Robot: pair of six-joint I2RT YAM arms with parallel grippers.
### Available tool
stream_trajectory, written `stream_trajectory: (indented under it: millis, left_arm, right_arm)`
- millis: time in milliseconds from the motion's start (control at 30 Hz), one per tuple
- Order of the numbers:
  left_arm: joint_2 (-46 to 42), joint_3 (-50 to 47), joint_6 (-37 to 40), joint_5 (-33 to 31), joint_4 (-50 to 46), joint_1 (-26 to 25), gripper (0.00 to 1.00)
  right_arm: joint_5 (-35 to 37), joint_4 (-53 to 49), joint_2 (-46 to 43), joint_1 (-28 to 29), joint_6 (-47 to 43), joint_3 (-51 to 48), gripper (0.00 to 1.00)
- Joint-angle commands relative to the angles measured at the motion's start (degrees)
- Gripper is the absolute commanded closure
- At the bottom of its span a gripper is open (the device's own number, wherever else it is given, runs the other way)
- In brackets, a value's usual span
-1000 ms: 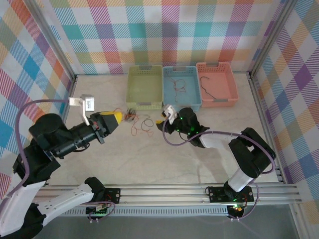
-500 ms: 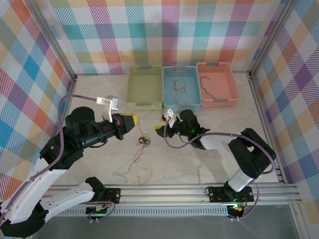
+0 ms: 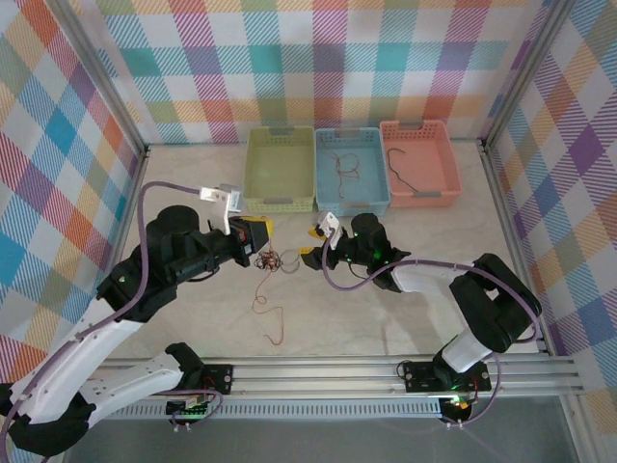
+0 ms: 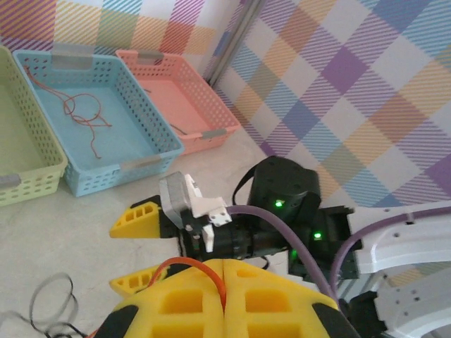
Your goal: Untangle the cables
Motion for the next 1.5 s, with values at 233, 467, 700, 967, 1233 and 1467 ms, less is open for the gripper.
stream_trajectory:
  millis: [233,467,700,967,1233,1467]
  left_arm:
    - [1.23,-0.88,2.19,1.04,5.27,0.52,1.00]
    - [2.40,2.36,1.90,4.31,5.62,0.54,1.00]
    - [4.19,5.58,-0.61,6.74,7.27,0.53,1.00]
    - [6.55,8.61,-3.79,11.91,9.61,0.49,1.00]
    - [8.91,10.91,-6.12,15.41,11.20,0.52,1.00]
    - [9.63,11.13,-7.82,16.89,14.44,0.48,1.00]
  right_arm:
    - [-12.91,-1.94,4.99,0.35,-2.28,4.34,0.36]
    - [-17.51,-1.98,6.68,0.68,-1.91,5.61,0.36]
    - [-17.52,-2.05,7.31,1.62,-2.37,6.14,0.35]
    - [-17.81,0.21,8.06,2.57,-2.23,6.25,0.34]
    - [-18.31,1.01,8.44,2.86,-2.40,6.65,0.34]
    - [-19.51,3.30,8.68,2.82,-1.95,6.49,0.34]
